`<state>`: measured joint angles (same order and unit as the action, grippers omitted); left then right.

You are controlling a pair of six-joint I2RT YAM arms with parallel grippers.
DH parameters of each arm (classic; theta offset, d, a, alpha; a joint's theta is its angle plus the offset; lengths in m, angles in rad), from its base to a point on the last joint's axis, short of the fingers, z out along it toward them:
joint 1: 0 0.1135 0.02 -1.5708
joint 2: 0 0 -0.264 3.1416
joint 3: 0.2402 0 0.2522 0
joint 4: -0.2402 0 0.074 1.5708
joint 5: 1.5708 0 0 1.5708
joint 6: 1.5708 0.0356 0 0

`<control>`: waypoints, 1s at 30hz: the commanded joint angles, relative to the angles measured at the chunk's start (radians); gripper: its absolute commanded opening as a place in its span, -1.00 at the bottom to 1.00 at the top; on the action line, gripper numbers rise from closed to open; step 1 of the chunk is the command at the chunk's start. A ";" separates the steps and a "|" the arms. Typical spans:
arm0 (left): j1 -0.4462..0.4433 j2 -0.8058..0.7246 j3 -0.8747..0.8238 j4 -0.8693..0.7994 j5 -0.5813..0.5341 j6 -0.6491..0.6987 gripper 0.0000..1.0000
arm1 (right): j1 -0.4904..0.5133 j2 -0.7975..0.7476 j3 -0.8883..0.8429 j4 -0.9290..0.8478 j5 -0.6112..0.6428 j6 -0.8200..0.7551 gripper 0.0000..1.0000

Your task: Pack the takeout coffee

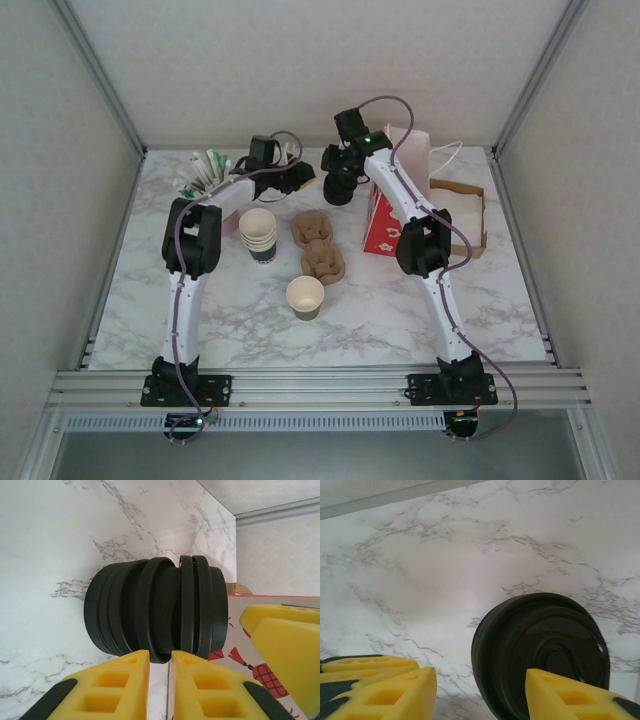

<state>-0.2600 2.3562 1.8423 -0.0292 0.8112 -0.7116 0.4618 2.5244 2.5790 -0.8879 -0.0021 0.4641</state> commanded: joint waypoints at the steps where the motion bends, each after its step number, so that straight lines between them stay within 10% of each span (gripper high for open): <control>1: 0.010 -0.066 -0.014 0.038 -0.012 -0.005 -0.61 | -0.001 0.007 0.024 -0.028 0.019 0.004 0.01; 30: 0.026 -0.089 -0.086 0.100 -0.020 -0.032 -0.62 | 0.017 0.008 0.036 -0.009 -0.141 0.003 0.01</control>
<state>-0.2428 2.3157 1.7649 0.0315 0.7891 -0.7341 0.4721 2.5587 2.5992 -0.8753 -0.1833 0.4831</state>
